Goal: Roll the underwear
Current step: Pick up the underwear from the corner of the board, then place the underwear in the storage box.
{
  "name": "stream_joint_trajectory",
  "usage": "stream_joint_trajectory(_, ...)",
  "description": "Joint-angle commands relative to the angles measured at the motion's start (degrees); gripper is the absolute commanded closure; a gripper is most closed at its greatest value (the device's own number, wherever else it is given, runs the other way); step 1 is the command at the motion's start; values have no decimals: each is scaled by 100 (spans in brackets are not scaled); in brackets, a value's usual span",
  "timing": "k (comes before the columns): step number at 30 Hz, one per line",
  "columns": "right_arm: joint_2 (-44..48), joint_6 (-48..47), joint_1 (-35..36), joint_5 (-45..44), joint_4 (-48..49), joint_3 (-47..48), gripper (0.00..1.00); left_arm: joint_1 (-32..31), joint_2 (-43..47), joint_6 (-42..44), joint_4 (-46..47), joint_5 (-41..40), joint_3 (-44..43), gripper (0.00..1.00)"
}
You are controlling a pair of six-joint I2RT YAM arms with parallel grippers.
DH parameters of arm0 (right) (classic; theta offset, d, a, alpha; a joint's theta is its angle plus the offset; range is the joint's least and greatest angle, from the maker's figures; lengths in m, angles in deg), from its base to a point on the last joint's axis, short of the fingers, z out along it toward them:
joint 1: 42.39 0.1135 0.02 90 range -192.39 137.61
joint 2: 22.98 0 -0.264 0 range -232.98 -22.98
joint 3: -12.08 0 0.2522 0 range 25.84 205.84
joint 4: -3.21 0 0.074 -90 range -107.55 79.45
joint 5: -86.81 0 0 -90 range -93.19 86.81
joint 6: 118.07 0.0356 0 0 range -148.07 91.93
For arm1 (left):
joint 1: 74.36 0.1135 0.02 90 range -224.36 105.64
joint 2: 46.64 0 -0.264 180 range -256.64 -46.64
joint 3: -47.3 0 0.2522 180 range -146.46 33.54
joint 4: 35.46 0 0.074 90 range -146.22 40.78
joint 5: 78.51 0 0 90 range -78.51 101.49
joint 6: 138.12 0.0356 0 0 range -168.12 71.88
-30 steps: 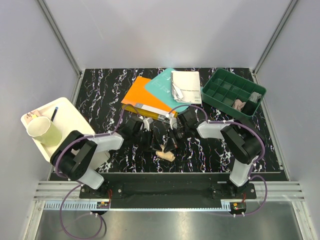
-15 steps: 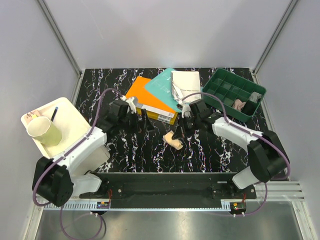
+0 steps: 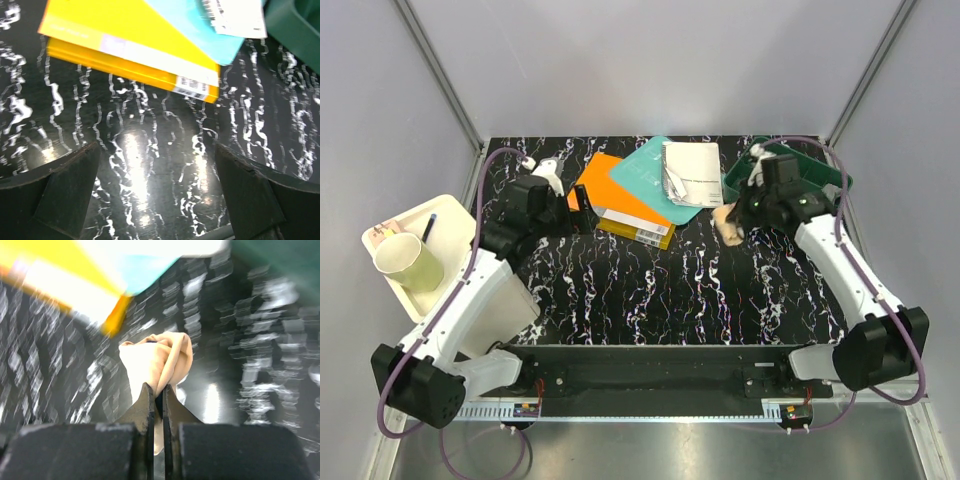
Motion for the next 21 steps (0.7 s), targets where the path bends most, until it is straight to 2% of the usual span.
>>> stream_joint_trajectory(1, -314, -112, -762, -835, -393, 853, 100, 196, 37, 173, 13, -362, 52, 1)
stream_joint_trajectory(10, -1860, -253, -1843, -1652, -525, 2480, 100, 214, -15, 217, -31, -494, 175, 1)
stream_joint_trajectory(21, -3760, -148, -2547, -2321, -507, 4298, 100, 214, -95, 472, -136, -854, 70, 1)
